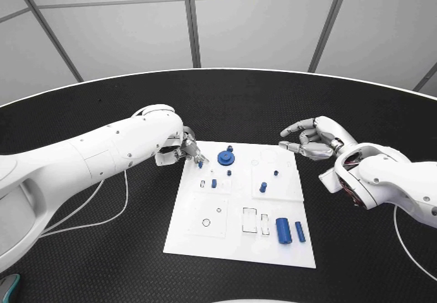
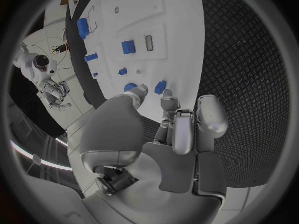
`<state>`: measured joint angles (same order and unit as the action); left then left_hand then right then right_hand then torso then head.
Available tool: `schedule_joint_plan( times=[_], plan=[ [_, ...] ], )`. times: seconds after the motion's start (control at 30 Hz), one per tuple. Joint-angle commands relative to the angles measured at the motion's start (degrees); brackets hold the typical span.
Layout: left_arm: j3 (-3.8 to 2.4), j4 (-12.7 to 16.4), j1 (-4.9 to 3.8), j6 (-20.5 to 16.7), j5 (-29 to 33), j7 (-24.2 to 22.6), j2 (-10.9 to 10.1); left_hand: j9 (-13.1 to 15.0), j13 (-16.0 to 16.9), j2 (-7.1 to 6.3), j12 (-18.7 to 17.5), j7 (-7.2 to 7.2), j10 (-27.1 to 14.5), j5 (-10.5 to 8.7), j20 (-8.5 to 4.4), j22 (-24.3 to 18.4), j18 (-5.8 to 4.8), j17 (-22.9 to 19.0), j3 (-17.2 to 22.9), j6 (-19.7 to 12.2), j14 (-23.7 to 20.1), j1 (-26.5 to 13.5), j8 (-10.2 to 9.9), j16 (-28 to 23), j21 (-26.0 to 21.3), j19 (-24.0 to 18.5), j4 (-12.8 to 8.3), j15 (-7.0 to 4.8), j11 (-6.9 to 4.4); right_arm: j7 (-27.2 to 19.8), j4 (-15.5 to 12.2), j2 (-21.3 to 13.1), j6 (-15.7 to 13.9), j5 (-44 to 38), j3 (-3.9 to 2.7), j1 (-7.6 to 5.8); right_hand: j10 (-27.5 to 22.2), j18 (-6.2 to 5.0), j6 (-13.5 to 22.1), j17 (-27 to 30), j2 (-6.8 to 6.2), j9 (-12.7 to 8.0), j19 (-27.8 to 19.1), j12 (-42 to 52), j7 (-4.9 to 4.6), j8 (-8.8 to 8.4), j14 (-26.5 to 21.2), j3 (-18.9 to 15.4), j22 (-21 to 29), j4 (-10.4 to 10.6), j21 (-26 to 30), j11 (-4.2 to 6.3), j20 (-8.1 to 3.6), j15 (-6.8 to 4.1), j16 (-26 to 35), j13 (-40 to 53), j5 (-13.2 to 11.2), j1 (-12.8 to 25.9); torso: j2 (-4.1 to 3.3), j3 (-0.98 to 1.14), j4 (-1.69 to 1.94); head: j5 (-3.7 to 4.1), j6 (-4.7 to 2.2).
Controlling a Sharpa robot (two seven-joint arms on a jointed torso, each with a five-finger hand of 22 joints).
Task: Assemble the parts on the task board
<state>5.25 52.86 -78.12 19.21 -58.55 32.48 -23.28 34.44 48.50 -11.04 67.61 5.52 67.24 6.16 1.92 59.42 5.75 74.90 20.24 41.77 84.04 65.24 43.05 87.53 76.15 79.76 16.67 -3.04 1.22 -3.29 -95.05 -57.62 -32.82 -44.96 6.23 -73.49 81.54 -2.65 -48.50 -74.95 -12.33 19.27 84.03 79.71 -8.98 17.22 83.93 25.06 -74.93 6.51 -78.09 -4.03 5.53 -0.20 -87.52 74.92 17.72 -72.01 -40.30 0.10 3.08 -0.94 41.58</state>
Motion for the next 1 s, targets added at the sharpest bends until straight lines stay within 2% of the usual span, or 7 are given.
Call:
schedule_joint_plan(
  times=[0.03,0.17,0.47,0.5,1.0],
  plan=[
    [0.00,-0.10,0.03,-0.07,0.03,-0.03,0.04,-0.13,-0.05,0.50,0.06,0.12,-0.26,0.10,0.47,0.03,-0.06,8.92,-0.33,0.33,4.33,0.53,-0.39,0.22,-0.02,-0.10,-0.04,0.35,-0.02,0.00,0.02,0.03,0.02,0.00,0.00,0.00,-0.34,-0.61,0.18,-9.34,-0.20,-0.10,1.05,-0.15,-0.01,0.21,4.62,0.09,-2.93,0.42,0.16,0.07,-0.38,-0.32,0.34,4.71,0.25,0.35,0.02,-0.02,0.03,0.03,0.07],
    [0.00,-0.18,0.06,-0.19,0.19,-0.06,0.08,-0.27,0.01,0.80,0.14,0.14,-0.22,0.11,0.49,0.19,-0.09,8.90,-0.30,0.42,4.32,0.67,-0.46,0.22,0.06,-0.06,-0.02,0.36,-0.01,0.00,0.06,0.09,0.03,0.00,0.00,0.00,-0.34,-0.61,0.18,-9.34,-0.20,-0.10,1.05,-0.15,-0.01,0.21,4.62,0.09,-2.93,0.42,0.16,0.07,-0.38,-0.32,0.34,4.71,0.25,0.35,0.01,-0.04,0.05,0.03,0.14],
    [0.00,-0.30,0.08,-0.20,0.77,-0.09,0.10,-1.01,0.11,2.62,0.43,0.14,-0.08,0.18,0.55,0.27,-0.08,9.19,0.23,1.01,4.40,1.56,-0.69,0.35,0.13,-0.08,-0.08,0.39,-0.01,0.01,0.10,0.15,0.08,0.00,0.00,0.00,-0.34,-0.61,0.18,-9.34,-0.20,-0.10,1.05,-0.15,-0.01,0.21,4.62,0.09,-2.93,0.42,0.16,0.07,-0.38,-0.32,0.34,4.71,0.25,0.35,-0.04,-0.05,0.04,0.04,0.32],
    [0.00,-0.29,0.08,-0.10,0.82,-0.09,0.11,-1.22,0.25,3.25,0.57,0.05,0.04,0.16,0.53,0.46,-0.10,9.25,0.80,1.18,4.43,2.39,-0.72,0.38,0.23,-0.02,-0.21,0.34,-0.08,0.01,0.10,0.15,0.09,0.00,0.00,0.00,-0.34,-0.61,0.18,-9.34,-0.20,-0.10,1.05,-0.15,-0.01,0.21,4.62,0.09,-2.93,0.42,0.16,0.07,-0.38,-0.32,0.34,4.71,0.25,0.35,-0.05,-0.06,0.05,0.05,0.37],
    [0.01,-0.46,0.08,0.67,1.00,-0.08,0.29,-1.60,0.32,3.49,0.71,-0.02,0.12,0.14,0.51,0.61,-0.13,9.34,1.39,1.46,4.45,3.57,-0.79,0.42,0.32,0.00,-0.32,0.29,-0.15,0.03,0.07,0.16,0.12,0.00,0.00,0.00,-0.17,-0.58,0.17,-9.44,-0.14,-0.10,1.09,0.05,0.00,0.26,4.65,0.12,-3.01,0.44,0.09,0.08,-0.39,-0.33,0.30,4.90,0.27,0.31,0.00,-0.05,0.04,0.06,0.71]
  ],
)
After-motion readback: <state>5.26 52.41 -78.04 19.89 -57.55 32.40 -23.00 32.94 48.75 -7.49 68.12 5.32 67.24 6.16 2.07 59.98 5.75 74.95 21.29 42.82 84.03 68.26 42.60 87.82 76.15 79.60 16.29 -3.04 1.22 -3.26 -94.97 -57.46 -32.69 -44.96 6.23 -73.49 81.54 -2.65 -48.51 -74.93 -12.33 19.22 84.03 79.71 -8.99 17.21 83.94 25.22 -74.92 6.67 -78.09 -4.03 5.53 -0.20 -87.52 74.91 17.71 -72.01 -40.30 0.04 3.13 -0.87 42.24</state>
